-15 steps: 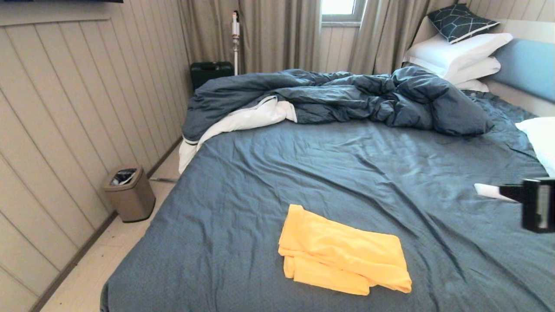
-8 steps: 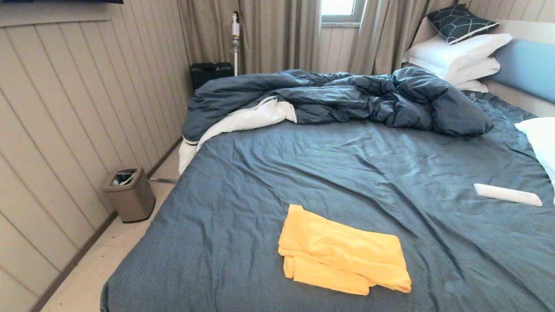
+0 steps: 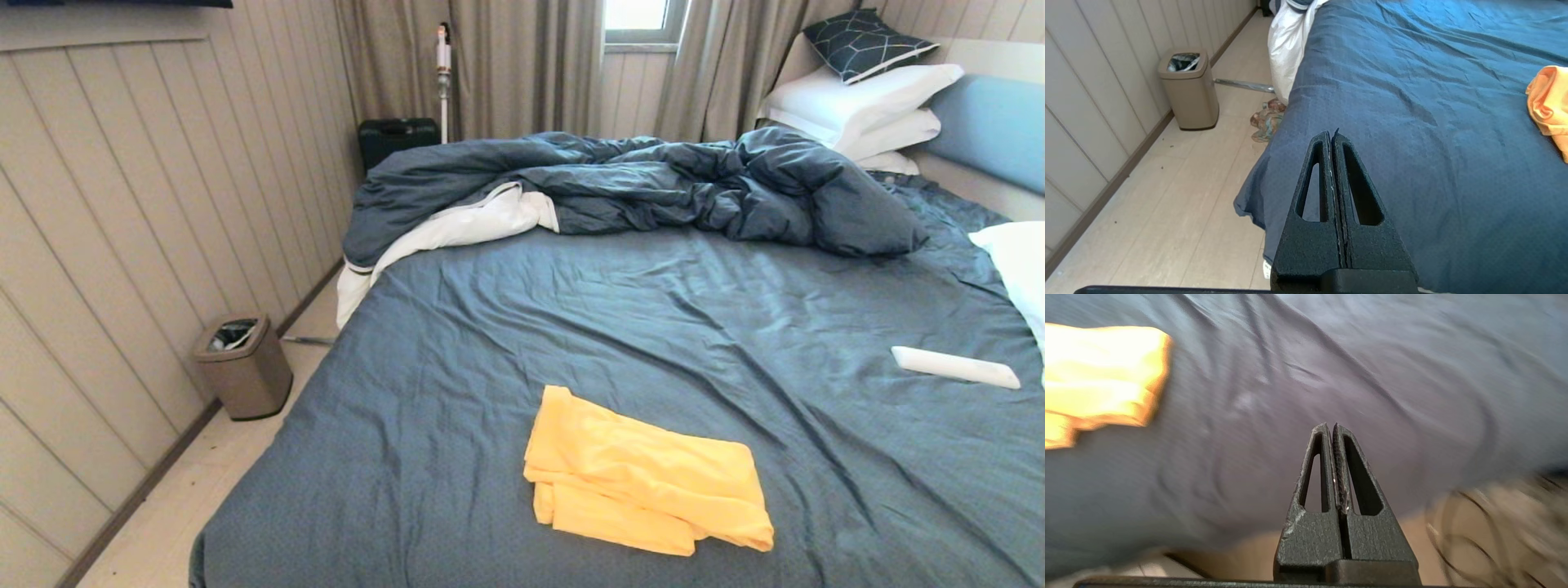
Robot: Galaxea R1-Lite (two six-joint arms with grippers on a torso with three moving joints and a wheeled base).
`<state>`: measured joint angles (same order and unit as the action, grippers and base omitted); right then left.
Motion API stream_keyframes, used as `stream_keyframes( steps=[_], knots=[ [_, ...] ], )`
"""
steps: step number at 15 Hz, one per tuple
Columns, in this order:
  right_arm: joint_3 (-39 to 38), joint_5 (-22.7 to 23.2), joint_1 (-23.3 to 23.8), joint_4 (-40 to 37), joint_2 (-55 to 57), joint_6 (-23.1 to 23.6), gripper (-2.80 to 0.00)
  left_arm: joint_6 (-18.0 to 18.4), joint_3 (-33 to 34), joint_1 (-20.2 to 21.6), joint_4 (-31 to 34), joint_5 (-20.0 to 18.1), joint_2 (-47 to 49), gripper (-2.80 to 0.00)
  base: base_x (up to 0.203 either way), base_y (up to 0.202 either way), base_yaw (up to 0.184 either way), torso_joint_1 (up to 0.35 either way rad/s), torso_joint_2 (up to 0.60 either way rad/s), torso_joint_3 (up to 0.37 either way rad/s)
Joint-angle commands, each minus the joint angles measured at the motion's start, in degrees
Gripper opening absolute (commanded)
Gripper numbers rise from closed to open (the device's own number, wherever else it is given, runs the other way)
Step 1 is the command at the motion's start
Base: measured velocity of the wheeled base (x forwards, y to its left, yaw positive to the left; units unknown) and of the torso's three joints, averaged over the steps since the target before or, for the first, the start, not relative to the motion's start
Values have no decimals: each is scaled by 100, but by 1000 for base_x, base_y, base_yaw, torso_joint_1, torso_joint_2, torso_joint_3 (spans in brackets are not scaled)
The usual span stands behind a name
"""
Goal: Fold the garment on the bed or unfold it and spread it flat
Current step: Unford the yellow T-shirt
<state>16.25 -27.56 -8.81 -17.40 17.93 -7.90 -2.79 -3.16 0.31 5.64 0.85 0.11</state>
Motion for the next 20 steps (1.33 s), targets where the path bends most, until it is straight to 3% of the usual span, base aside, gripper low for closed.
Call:
stream_keyframes(
  steps=[1,4,7,10,13,14,20],
  knots=[
    [-554,166,9,907,-210,48,-280,-11,-1,4,7,3,7,-280,0,0,0,0,0,0],
    [-1538,677,11,2158,-214,457,-280,-11,-1,4,7,3,7,-280,0,0,0,0,0,0],
    [-1590,865,11,2402,-220,283,-280,-20,-1,4,7,3,7,-280,0,0,0,0,0,0],
    [-1623,1991,11,2809,-218,854,-280,-20,-1,4,7,3,7,-280,0,0,0,0,0,0],
    [-1625,2679,11,2253,-220,1131,-280,-19,-1,4,7,3,7,-280,0,0,0,0,0,0],
    [-1625,2709,11,1927,-220,1118,-280,-20,-1,4,-2,3,7,-280,0,0,0,0,0,0],
    [-1625,2914,-38,1977,-243,1588,-280,-20,-1,4,-2,3,7,-280,0,0,0,0,0,0]
  ],
)
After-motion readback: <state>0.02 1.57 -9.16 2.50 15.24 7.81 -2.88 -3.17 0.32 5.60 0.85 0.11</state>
